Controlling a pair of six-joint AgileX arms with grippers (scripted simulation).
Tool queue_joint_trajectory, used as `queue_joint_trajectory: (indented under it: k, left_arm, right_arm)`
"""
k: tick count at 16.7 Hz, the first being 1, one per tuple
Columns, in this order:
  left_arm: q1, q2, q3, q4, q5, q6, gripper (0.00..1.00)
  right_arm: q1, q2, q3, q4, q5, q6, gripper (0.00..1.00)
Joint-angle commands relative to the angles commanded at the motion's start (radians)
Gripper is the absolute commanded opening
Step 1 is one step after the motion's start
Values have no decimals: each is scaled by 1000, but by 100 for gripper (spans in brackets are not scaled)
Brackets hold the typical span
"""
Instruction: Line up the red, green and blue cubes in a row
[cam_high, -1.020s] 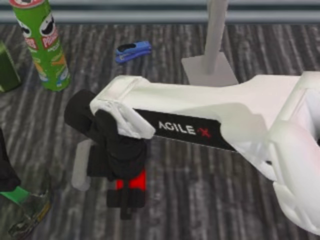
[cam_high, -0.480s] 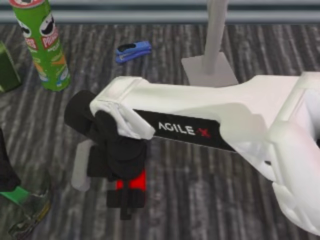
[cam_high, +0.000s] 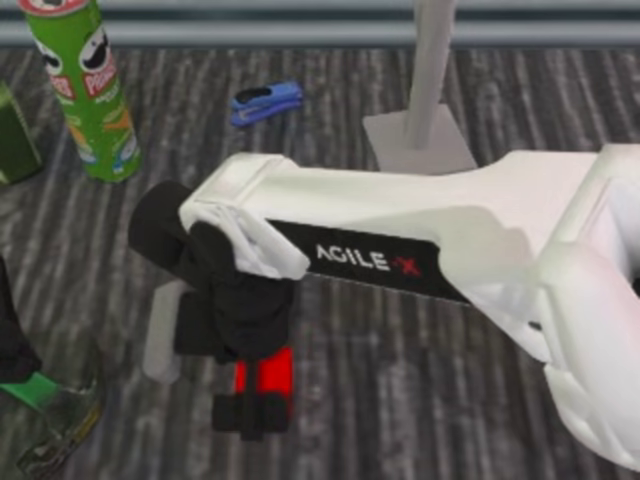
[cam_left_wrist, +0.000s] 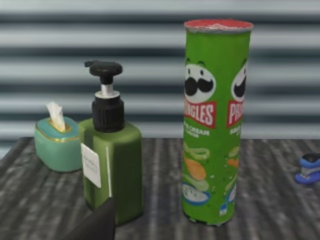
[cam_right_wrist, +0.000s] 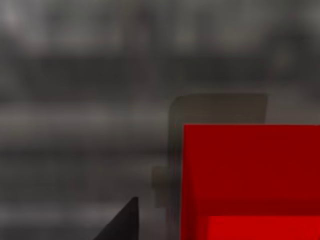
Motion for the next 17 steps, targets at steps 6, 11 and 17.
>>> queue_joint_trajectory:
  k: [6,11,17]
  left_arm:
    - [0,0,0,0,0,0,100]
    - [0,0,0,0,0,0,100]
    - [0,0,0,0,0,0,100]
  right_arm:
    - [0,0,0,0,0,0,100]
    - [2,-13,66,-76,0,-2,100]
    - [5,-50,192,-242,-1,-4,100]
